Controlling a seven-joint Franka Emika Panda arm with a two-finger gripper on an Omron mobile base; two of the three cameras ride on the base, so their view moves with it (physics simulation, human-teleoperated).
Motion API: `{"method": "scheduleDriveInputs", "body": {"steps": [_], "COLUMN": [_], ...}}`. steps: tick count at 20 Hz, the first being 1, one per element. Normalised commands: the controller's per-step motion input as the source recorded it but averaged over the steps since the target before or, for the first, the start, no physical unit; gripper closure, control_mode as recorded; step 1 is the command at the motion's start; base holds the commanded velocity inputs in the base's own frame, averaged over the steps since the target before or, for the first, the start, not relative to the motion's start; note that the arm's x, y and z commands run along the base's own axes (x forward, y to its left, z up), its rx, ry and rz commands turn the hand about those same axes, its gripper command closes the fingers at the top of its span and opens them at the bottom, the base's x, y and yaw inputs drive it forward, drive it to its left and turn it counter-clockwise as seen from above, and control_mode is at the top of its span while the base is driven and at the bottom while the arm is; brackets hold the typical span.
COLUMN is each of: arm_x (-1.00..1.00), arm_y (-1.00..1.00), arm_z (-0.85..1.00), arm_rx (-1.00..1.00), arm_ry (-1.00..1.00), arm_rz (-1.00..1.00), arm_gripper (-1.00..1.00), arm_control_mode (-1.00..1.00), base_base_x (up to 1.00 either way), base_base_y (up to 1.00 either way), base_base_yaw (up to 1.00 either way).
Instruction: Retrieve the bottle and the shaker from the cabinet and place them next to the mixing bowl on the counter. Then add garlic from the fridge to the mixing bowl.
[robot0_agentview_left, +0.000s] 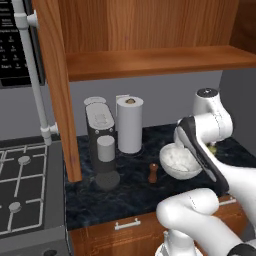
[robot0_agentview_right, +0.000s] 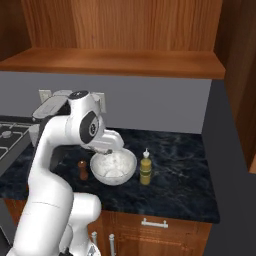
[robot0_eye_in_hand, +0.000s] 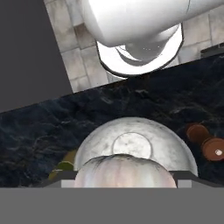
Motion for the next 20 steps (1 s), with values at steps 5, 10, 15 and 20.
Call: {"method": "scheduleDriveInputs", "body": {"steps": [5,10,15,20], "arm_x": [0.80,0.39,0.04,0.01], "arm_y": [0.00,0.00,0.00,0.00], "arm_z": [-0.55,-0.51,-0.53,-0.54], "arm_rx": [0.00,0.00,0.00,0.00], "arm_ry": [0.06,0.09,0.02,0.00], "arm_rz": [0.00,-0.01,-0.07,-0.12], "arm_gripper": [1.00,1.00,1.00,1.00], "arm_control_mode": [-1.00,-1.00,-1.00,-1.00], "base_base_x": [0.00,0.00,0.00,0.00], "base_base_y": [0.00,0.00,0.00,0.00], "base_base_yaw": [0.00,0.00,0.00,0.00]}}
